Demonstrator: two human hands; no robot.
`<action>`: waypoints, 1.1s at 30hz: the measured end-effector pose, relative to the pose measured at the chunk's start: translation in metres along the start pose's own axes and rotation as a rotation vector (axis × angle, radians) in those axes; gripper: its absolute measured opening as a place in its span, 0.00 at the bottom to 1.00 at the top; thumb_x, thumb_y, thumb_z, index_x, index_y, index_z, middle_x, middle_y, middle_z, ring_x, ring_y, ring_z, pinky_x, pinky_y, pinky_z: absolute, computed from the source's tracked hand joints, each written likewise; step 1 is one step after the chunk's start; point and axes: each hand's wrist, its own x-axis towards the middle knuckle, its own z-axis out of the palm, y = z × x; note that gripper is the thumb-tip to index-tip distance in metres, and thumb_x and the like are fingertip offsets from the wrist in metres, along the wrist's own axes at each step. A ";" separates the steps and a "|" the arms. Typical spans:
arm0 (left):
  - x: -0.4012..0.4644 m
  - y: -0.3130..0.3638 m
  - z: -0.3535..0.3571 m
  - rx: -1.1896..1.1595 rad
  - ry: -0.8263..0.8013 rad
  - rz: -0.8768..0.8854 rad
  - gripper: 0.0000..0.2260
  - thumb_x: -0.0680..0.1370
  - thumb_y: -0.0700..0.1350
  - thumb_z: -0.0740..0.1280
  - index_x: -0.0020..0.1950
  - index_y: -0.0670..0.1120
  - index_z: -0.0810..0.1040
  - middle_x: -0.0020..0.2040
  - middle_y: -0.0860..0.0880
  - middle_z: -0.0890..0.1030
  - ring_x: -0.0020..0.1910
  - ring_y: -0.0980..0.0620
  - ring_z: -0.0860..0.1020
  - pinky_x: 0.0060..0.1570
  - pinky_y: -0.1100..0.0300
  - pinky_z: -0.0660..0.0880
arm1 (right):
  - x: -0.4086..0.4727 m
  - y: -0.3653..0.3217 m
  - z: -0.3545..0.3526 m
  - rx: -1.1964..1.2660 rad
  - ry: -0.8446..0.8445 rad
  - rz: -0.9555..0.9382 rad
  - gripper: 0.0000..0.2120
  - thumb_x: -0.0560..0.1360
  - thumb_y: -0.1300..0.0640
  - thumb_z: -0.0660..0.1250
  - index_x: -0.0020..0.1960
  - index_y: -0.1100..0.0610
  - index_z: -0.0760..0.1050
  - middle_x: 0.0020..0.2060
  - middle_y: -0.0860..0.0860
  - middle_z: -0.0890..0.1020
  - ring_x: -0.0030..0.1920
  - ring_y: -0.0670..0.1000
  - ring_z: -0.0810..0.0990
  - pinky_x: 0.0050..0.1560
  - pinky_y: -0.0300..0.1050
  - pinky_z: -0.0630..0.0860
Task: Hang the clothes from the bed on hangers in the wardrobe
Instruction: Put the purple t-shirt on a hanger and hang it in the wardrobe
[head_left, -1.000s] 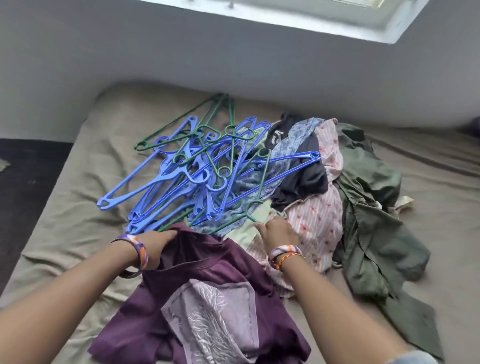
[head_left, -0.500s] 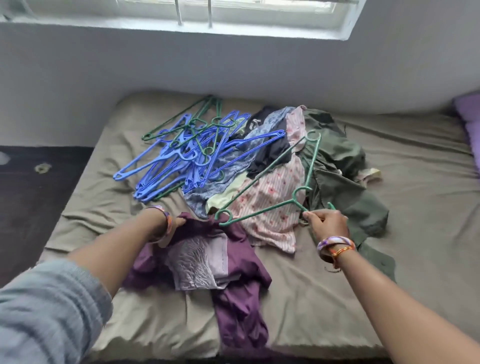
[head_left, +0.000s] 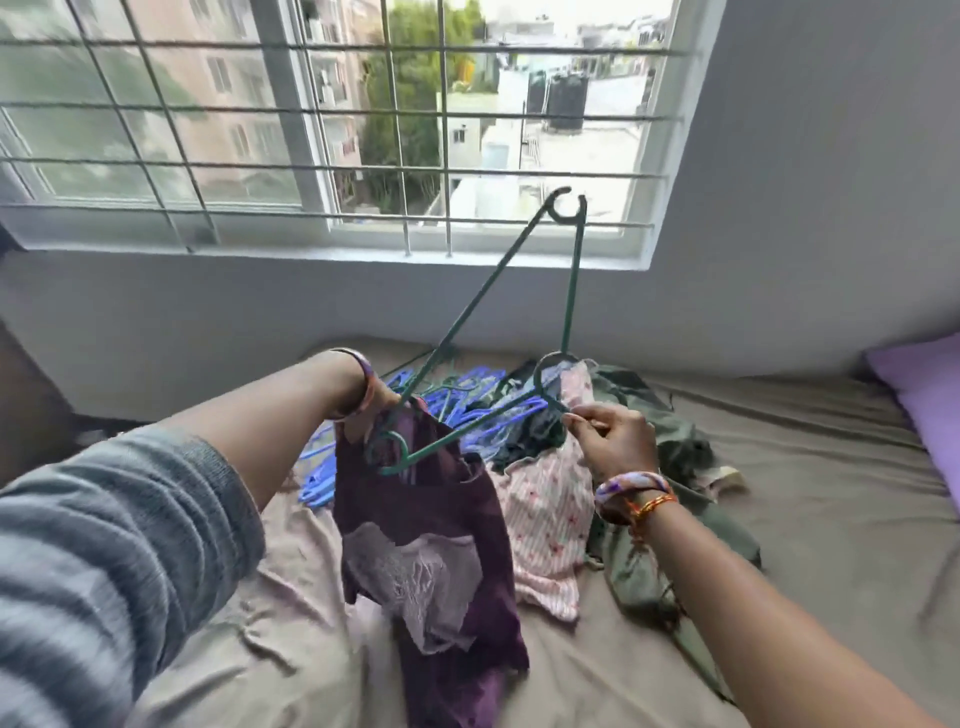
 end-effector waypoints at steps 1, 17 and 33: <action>0.006 -0.006 -0.008 0.078 -0.070 0.059 0.21 0.66 0.42 0.76 0.57 0.44 0.75 0.60 0.42 0.78 0.61 0.47 0.75 0.59 0.49 0.74 | 0.004 -0.007 -0.002 0.023 0.005 -0.022 0.07 0.69 0.59 0.74 0.46 0.61 0.83 0.42 0.58 0.85 0.44 0.59 0.83 0.48 0.56 0.79; -0.157 0.062 -0.086 0.292 0.383 -0.032 0.23 0.77 0.32 0.59 0.71 0.43 0.62 0.51 0.47 0.76 0.37 0.53 0.72 0.16 0.74 0.60 | 0.029 -0.050 -0.076 -0.657 0.171 -0.609 0.09 0.58 0.63 0.80 0.33 0.54 0.82 0.27 0.54 0.81 0.28 0.59 0.81 0.25 0.48 0.76; -0.195 0.055 -0.120 -0.259 0.717 0.030 0.19 0.80 0.30 0.54 0.31 0.45 0.63 0.32 0.49 0.64 0.30 0.53 0.63 0.19 0.71 0.66 | 0.044 -0.089 -0.098 -0.901 0.191 -0.770 0.19 0.44 0.60 0.84 0.27 0.53 0.76 0.26 0.49 0.80 0.29 0.52 0.82 0.16 0.39 0.71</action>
